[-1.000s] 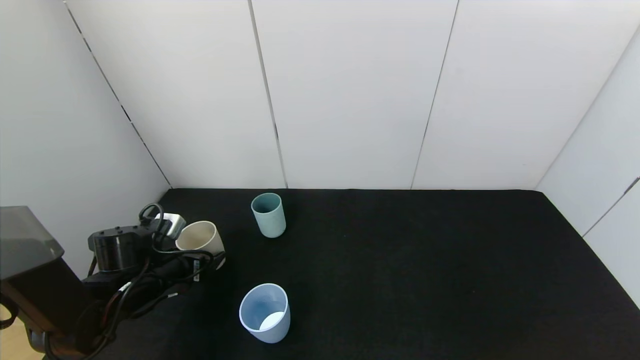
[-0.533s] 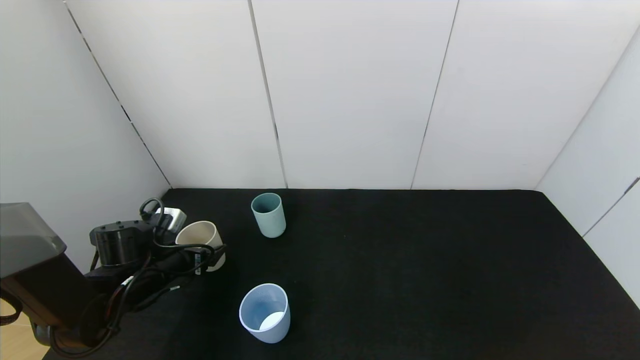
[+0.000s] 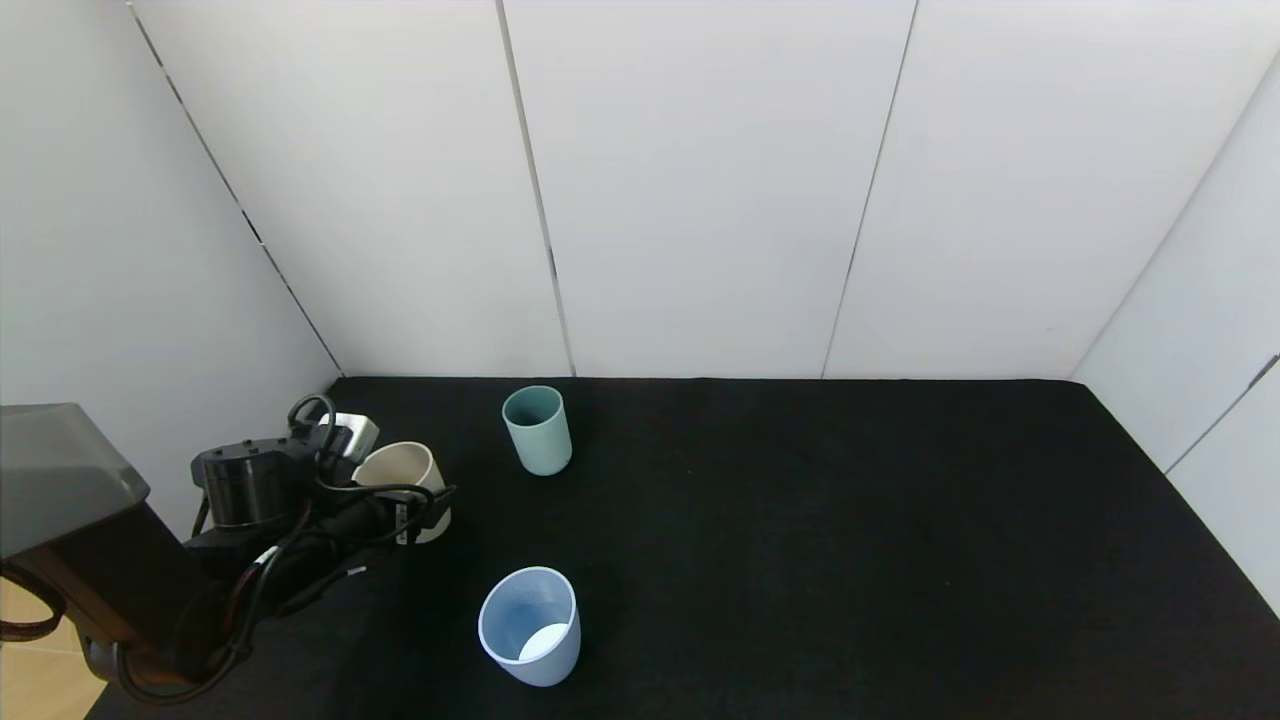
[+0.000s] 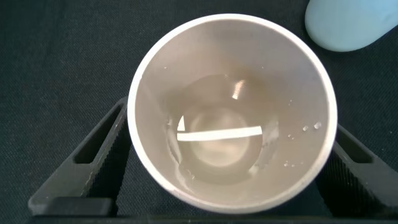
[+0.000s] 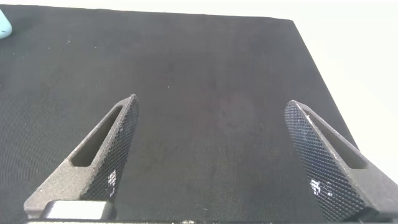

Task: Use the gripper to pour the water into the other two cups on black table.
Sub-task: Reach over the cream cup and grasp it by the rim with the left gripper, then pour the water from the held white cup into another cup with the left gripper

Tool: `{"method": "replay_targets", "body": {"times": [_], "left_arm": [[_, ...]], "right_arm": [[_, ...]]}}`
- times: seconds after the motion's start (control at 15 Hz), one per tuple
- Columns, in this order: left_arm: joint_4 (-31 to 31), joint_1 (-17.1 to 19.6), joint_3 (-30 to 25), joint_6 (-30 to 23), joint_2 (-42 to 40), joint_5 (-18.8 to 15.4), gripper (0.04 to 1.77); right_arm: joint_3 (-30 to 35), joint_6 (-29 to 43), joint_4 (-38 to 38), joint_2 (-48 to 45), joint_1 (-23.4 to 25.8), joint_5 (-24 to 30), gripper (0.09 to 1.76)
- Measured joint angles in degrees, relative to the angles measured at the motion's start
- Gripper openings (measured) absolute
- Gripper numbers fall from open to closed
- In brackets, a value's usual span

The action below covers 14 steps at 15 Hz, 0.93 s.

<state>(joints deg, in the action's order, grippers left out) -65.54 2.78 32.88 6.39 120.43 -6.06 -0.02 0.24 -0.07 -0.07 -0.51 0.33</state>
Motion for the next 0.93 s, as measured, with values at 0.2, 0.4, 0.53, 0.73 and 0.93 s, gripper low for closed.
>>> {"method": "replay_targets", "body": {"times": [0.2, 0.4, 0.53, 0.73, 0.93], "left_arm": [[0.0, 0.02, 0.3, -0.06, 0.24, -0.16, 1.53], [0.0, 0.09, 0.35, -0.06, 0.32, -0.22, 1.28], [-0.04, 0.09, 0.16, -0.09, 0.27, -0.27, 1.27], [0.52, 0.05, -0.22, -0.02, -0.26, -0.22, 1.26], [3.36, -0.06, -0.2, 0.35, -1.8, -0.27, 1.26]], "right_arm": [[0.0, 0.0, 0.0, 0.0, 0.0, -0.02, 1.71], [0.0, 0.0, 0.0, 0.0, 0.0, 0.0, 1.71], [0.0, 0.0, 0.0, 0.0, 0.0, 0.0, 1.71], [0.0, 0.0, 0.0, 0.0, 0.0, -0.02, 1.71], [0.0, 0.0, 0.0, 0.0, 0.0, -0.02, 1.71]]}}
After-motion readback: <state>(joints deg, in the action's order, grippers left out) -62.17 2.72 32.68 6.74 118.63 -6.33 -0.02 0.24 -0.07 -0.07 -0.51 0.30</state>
